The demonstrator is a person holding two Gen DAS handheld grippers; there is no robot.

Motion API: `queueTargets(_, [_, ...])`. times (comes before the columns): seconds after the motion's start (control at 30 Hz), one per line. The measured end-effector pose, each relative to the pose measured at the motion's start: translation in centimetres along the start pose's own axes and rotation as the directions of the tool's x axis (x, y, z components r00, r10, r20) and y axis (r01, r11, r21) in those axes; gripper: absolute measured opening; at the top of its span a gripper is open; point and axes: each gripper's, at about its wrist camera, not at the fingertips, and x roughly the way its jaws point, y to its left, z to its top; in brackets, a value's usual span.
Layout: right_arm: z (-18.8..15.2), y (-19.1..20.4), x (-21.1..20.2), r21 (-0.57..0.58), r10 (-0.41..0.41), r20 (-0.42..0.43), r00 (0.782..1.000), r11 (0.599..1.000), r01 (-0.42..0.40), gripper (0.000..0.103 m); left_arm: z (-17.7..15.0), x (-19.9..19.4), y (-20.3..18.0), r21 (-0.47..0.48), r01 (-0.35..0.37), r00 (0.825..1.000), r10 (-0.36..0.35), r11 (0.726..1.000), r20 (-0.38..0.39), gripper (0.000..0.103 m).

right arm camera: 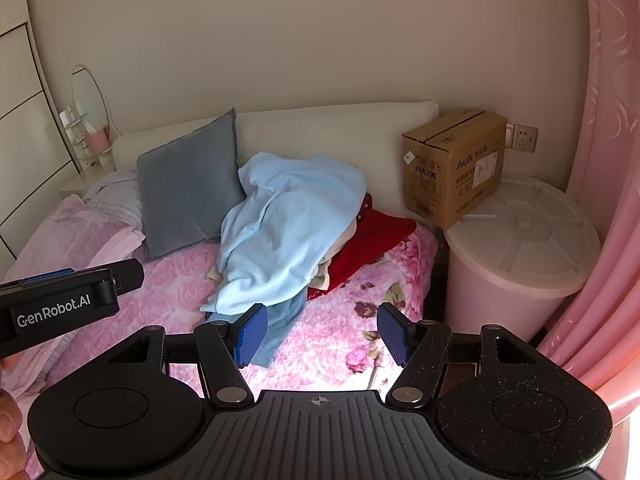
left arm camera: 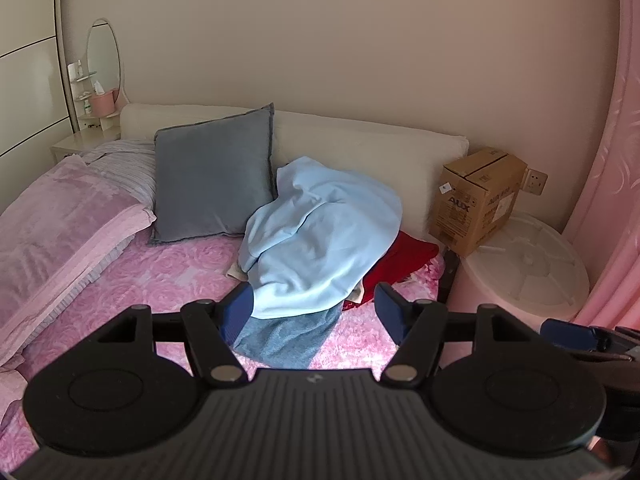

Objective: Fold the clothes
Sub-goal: 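Move both grippers toward the light-blue sweatshirt on the pillows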

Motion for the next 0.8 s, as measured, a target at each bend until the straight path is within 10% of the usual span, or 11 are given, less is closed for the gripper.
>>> queueTargets(0.8, [5.5, 1.8, -0.1, -0.068, 0.001, 0.076, 0.997, 0.998, 0.004, 0.064, 1.5, -0.3, 2.7, -0.045, -0.014, 0.998, 0.017, 0.999, 0.064, 0.064])
